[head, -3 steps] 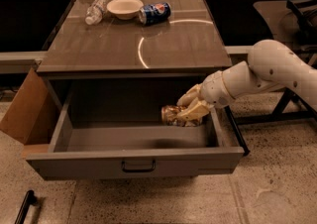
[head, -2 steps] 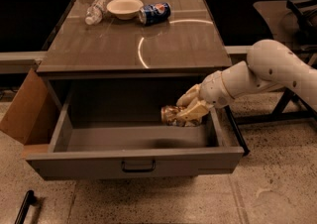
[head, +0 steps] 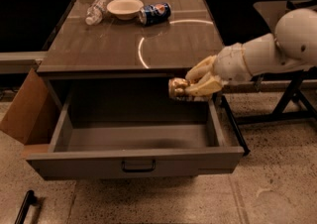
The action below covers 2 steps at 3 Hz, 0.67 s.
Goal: Pick orange can from top drawer and place on counter
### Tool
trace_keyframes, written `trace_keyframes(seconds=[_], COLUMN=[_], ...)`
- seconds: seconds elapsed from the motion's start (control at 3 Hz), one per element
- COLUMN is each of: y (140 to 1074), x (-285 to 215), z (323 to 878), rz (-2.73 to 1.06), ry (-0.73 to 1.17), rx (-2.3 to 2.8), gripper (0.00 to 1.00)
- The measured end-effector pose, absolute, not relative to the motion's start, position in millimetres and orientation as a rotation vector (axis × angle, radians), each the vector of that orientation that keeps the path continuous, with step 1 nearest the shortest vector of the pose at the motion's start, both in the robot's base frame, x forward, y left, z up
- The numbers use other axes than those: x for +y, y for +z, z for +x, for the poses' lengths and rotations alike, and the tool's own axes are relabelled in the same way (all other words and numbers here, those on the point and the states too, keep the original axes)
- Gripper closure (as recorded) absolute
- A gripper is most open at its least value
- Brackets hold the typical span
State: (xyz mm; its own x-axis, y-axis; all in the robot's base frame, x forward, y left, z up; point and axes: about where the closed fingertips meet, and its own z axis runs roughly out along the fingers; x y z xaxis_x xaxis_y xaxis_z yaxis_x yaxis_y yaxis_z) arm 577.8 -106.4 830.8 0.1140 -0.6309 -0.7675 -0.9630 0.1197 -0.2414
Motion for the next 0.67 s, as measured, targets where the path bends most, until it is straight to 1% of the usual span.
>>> trace_keyframes(seconds=[0.33, 0.67], y=[877.2, 884.9], x=[-118.0, -118.6], z=[587.0, 591.8], rz=[-1.584, -1.57], ry=[0.453, 0.446], rx=[1.528, 1.516], gripper=[1.0, 1.0])
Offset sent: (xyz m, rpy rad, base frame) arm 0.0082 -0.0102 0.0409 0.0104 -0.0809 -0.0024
